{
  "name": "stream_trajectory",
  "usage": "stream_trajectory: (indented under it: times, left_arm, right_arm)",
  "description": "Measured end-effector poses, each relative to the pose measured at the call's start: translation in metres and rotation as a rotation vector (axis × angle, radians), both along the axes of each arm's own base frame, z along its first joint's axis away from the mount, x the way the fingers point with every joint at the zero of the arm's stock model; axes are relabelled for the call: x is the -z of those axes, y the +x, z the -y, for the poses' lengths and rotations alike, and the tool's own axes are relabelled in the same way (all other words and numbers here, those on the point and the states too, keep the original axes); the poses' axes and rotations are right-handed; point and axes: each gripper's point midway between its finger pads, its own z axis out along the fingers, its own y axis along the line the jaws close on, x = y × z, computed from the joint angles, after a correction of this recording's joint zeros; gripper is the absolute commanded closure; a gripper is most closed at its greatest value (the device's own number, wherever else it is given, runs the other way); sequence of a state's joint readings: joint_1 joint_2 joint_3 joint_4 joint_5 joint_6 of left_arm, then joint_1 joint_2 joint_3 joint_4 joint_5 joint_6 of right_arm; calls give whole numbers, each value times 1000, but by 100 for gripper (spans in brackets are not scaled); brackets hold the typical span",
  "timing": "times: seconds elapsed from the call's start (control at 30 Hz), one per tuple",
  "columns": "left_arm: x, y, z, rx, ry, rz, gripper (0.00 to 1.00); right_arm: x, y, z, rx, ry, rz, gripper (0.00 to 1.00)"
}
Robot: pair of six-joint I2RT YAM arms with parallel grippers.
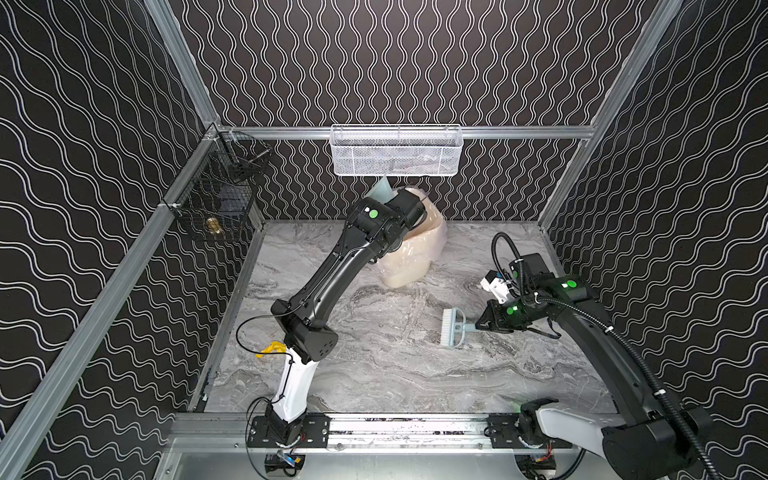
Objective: Sweep away the paper scraps from the table
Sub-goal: 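Tip the teal dustpan over the bin with the left gripper, then lower the dustpan beside the yellow scraps while the right brings the brush over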
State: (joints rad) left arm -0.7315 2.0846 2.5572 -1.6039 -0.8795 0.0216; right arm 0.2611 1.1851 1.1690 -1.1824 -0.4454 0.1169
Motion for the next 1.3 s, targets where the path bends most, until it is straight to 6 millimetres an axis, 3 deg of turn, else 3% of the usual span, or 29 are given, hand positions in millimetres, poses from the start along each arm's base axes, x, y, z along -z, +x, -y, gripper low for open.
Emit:
stream_trajectory:
  times: [0.3,0.5,0.83,1.07,1.2,1.3]
  left_arm:
    - [8,-6,6,41,174,-14,100]
    - [-4,-14,8,67,241,16,100]
    - [-3,-18,14,104,311,6,100]
    - [-31,-27,14,83,109,84,100]
    - [-34,-50,7,63,-80,69,100]
    - [-35,-76,-5,43,-226,51,100]
  right_arm:
    - [-1,1,-2,-3,9,0,100]
    - [-1,1,-2,0,14,0,100]
    - [-3,1,-2,1,17,10,100]
    - [-9,3,-7,-11,45,32,100]
    - [-14,5,-23,-60,96,74,100]
    - [-12,-1,-46,-125,134,86,100]
